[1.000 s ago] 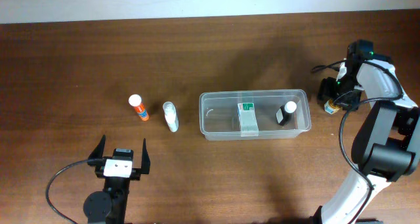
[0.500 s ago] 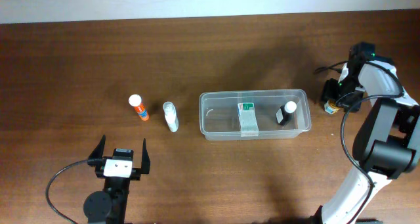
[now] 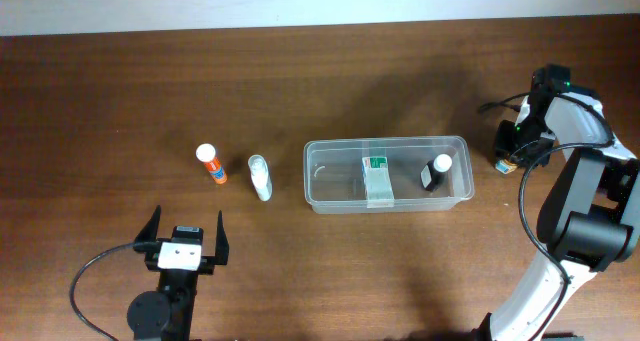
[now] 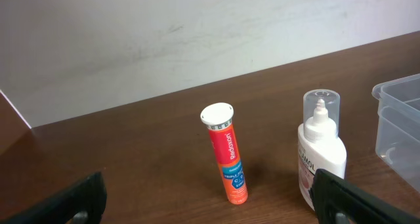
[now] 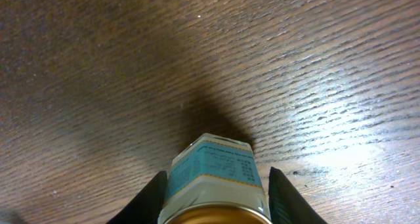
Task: Pack container
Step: 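Move the right gripper to the gold-lidded jar and grasp it, then carry the jar into the container beside the box and release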
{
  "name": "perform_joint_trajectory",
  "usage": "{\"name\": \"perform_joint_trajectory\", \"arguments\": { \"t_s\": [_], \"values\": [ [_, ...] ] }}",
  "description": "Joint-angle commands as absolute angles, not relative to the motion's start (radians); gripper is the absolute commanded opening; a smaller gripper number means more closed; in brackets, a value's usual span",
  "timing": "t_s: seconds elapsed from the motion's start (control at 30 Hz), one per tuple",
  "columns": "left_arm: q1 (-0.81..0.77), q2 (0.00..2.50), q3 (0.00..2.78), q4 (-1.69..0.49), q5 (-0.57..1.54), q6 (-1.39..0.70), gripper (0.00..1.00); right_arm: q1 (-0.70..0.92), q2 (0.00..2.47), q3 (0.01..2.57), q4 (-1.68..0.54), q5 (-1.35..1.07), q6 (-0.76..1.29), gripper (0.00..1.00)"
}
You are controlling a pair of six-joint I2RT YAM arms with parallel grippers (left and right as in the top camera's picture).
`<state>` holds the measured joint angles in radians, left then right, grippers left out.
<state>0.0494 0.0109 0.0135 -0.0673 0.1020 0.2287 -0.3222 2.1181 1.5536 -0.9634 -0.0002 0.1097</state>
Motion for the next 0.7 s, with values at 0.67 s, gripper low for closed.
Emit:
{"name": "perform_joint_trajectory", "arguments": {
  "t_s": [0.67],
  "values": [
    [0.055,0.006,0.01,-0.069,0.116,0.241,1.0,-0.327,2.08,1.848,-1.316,-0.059,0.109,0.29]
  ]
}}
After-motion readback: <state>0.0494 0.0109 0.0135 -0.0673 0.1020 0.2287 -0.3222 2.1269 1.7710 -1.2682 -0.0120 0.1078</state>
